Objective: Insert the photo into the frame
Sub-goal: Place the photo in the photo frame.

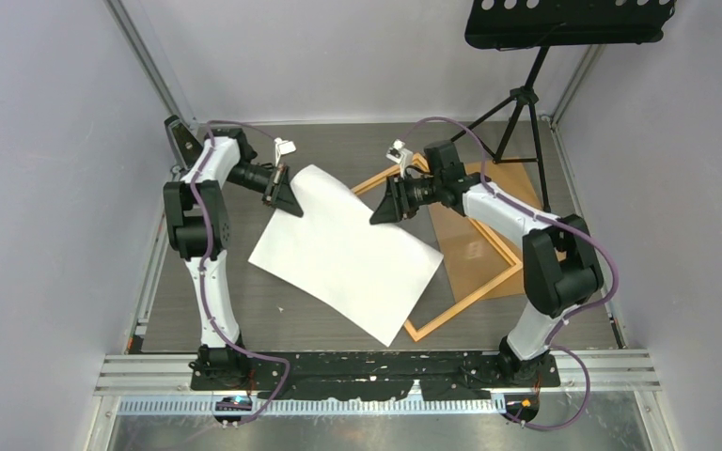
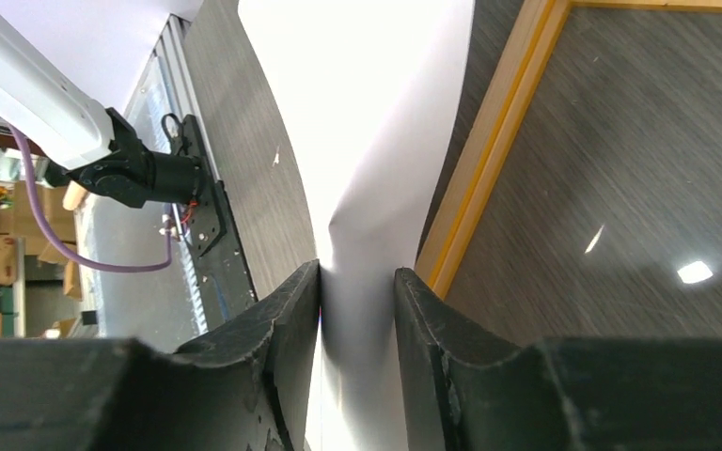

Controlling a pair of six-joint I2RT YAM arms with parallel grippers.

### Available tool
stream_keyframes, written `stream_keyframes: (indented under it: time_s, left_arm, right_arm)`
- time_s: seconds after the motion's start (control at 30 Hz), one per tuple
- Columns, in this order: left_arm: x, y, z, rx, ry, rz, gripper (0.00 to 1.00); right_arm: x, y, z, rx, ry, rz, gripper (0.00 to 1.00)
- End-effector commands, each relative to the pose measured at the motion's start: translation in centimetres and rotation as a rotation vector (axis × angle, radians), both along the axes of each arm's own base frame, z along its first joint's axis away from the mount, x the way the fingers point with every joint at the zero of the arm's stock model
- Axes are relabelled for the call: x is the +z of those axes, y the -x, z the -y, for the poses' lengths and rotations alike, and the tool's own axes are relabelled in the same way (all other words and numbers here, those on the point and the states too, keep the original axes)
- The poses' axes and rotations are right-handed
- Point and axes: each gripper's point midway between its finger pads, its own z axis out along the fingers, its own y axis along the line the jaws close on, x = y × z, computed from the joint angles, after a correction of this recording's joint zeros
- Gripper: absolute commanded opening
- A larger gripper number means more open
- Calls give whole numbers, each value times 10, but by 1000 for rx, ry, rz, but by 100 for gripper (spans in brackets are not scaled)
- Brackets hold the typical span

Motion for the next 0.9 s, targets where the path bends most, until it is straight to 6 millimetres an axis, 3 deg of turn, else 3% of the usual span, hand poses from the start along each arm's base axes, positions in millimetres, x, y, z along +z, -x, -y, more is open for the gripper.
stream_keyframes:
  time_s: [0.0, 0.2, 0.4, 0.63, 0.87]
  left_arm:
    - [33, 3, 5, 11, 16, 36, 0]
    - [46, 4, 37, -54, 1, 103, 0]
    - [56, -13, 66, -67, -13, 129, 0]
    - [35, -49, 96, 3, -161, 121, 0]
    - [8, -93, 109, 168, -237, 44, 0]
  right_arm:
    - [34, -1, 11, -22, 7, 162, 42]
    - [45, 2, 37, -97, 112, 317, 60]
    - [56, -15, 69, -226, 226, 407, 69]
    - [66, -34, 99, -346, 269, 428, 70]
    - [61, -44, 133, -446, 325, 409, 70]
